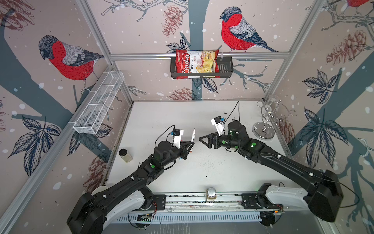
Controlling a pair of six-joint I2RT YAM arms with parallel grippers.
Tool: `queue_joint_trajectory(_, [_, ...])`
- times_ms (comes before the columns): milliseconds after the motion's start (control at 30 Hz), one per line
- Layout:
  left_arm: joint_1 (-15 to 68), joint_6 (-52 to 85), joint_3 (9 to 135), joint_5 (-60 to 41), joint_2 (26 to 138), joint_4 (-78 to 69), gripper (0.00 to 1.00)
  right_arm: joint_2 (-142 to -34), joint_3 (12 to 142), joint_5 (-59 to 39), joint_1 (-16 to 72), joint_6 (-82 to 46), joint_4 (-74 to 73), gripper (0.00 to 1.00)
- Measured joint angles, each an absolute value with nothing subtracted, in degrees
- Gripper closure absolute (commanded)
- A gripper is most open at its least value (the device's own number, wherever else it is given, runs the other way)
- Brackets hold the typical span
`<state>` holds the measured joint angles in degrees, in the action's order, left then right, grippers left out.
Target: Insert the pens into the pen caps
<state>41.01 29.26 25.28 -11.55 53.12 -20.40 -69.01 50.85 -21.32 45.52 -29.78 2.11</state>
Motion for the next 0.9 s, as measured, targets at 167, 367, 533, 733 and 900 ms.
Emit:
queue_joint_trajectory(167, [42.5, 29.8, 25.3, -10.4, 54.0, -21.6, 0.82, -69.8, 51.0, -21.3, 46.4, -29.9, 0.6, 0.32])
queue_joint_trajectory(367, [43.6, 30.0, 25.3, -10.3, 54.6, -22.7, 0.82, -71.4, 51.9, -21.3, 47.3, -30.0, 0.1, 0.35])
queue_joint_trajectory(533, [44.1, 30.0, 25.6, -10.1, 54.9, -23.7, 0.82, -74.2, 53.6, -21.3, 47.5, -30.0, -0.1, 0.42])
queue_joint_trajectory(733, [44.8, 30.1, 25.6, -9.7, 55.2, -24.4, 0.82, -75.7, 54.4, -21.3, 47.9, -30.2, -0.1, 0.5])
queue_joint_trajectory(900, [45.4, 30.1, 25.6, -8.9, 55.9, -24.7, 0.82, -76.2, 54.5, -21.4, 48.3, -30.2, -0.1, 0.58])
